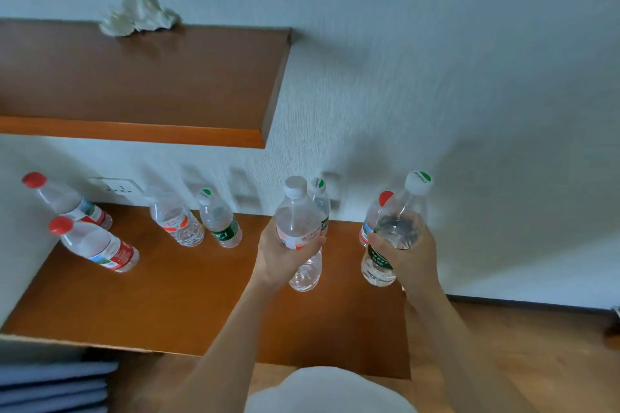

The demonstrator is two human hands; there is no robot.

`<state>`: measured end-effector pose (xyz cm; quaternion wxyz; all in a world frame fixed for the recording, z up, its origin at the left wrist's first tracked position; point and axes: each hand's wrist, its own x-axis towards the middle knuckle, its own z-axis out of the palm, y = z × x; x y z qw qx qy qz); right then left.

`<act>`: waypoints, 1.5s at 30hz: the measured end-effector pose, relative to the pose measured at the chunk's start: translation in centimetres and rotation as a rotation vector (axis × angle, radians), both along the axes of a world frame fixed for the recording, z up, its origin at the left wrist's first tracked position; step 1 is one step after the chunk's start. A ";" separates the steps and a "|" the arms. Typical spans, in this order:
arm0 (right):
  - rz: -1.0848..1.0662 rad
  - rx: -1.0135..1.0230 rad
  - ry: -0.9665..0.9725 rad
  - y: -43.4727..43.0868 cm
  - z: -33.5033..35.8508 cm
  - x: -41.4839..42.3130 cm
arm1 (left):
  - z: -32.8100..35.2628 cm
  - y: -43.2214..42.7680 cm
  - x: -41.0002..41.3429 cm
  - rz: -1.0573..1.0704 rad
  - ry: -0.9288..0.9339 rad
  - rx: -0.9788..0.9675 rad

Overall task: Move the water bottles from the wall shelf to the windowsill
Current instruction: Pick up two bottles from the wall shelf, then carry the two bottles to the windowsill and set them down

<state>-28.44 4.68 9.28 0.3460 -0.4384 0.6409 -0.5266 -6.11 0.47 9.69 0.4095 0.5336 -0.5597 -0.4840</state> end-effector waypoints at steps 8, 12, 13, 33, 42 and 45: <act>0.011 -0.014 -0.037 -1.2 1.5 2.0 | 1.3 1.0 1.7 0.112 0.070 -0.039; 0.071 -0.029 -0.040 -1.5 1.6 3.5 | 1.3 2.0 3.1 0.179 0.060 -0.052; 0.097 -0.039 -0.038 -1.7 1.7 3.9 | 1.3 2.3 3.6 0.205 0.060 -0.054; 0.991 -0.053 -0.054 3.7 1.9 19.8 | 2.4 22.2 11.9 1.027 0.016 -0.157; 1.419 -0.057 -0.099 12.5 2.4 32.2 | 2.5 36.3 17.3 1.496 -0.011 -0.117; 1.552 -0.016 -0.122 16.0 2.3 36.1 | 2.2 40.5 18.8 1.628 -0.038 -0.101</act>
